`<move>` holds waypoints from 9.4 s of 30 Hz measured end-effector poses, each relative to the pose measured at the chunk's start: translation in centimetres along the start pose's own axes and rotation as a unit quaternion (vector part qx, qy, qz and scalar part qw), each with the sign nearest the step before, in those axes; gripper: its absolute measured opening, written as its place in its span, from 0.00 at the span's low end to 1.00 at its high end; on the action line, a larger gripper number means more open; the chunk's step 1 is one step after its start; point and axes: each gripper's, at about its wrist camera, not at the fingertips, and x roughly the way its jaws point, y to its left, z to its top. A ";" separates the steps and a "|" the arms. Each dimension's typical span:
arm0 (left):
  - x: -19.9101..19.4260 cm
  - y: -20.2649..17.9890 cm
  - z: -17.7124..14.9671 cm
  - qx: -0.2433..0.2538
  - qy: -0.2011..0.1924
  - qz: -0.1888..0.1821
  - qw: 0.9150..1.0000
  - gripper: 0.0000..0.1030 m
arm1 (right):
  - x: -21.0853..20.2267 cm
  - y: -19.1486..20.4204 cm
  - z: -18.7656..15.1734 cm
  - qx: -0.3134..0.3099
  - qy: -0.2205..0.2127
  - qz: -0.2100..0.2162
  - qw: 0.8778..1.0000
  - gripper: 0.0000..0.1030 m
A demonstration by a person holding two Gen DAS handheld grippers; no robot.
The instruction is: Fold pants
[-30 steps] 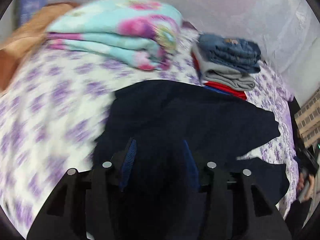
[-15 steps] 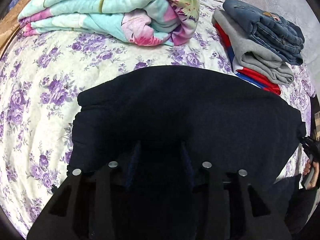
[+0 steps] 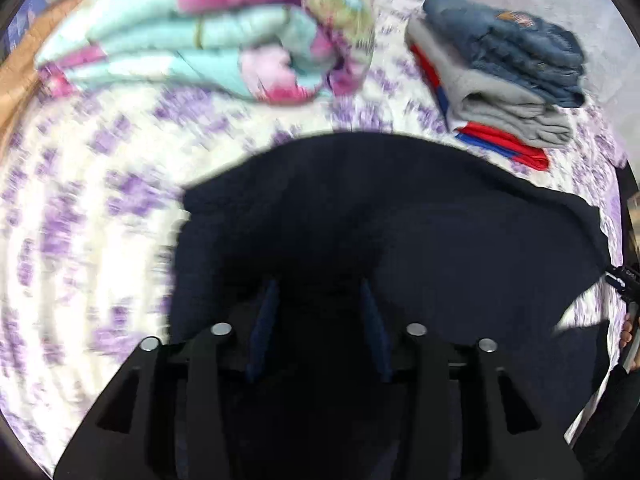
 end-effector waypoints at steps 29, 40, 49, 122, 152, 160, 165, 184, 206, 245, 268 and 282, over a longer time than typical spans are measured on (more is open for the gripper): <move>5.0 3.8 6.4 0.206 -0.062 -0.160 0.963 0.19 | -4.4 33.2 -8.7 -0.500 -0.020 0.232 0.834 0.68; 7.2 3.1 6.4 0.225 -0.035 -0.163 0.960 0.62 | 6.3 43.2 -7.0 -0.573 0.057 0.189 0.795 0.27; 7.6 1.9 9.2 0.219 -0.059 -0.137 0.964 0.17 | 6.5 44.0 -5.0 -0.540 0.011 0.181 0.822 0.08; -5.1 -1.2 -20.0 0.092 -0.135 -0.096 0.982 0.45 | 0.5 20.1 -2.0 -0.116 0.114 -0.096 0.982 0.69; -5.6 -1.5 -20.5 0.121 -0.126 -0.087 0.981 0.45 | -9.7 -13.8 -17.4 0.108 0.020 0.060 0.992 0.11; -6.2 -2.3 -20.8 0.134 -0.116 -0.062 0.982 0.45 | -7.0 -16.1 -21.4 0.125 -0.005 0.135 0.983 0.13; -9.1 -4.4 -21.7 0.148 -0.122 -0.077 0.978 0.45 | -11.4 -14.7 -22.1 0.073 -0.054 -0.003 0.996 0.38; -1.5 -15.8 -20.9 0.219 -0.004 -0.145 0.965 0.21 | -7.0 25.8 -14.6 -0.392 0.087 0.252 0.881 0.38; -1.0 -14.0 -20.4 0.220 0.005 -0.201 0.955 0.18 | -3.4 32.4 -20.7 -0.507 0.139 0.259 0.810 0.09; 5.1 -14.4 -5.7 0.093 0.071 -0.154 0.981 0.18 | -7.6 19.8 -31.0 -0.327 0.109 0.228 0.910 0.01; -6.4 -15.4 -17.7 0.157 -0.118 -0.120 0.973 0.64 | -17.1 -13.3 -27.3 0.186 -0.105 0.110 0.971 0.67; -3.6 -9.0 -19.9 0.093 -0.098 -0.052 0.989 0.65 | -10.5 -16.3 -24.4 0.218 -0.042 0.207 0.953 0.68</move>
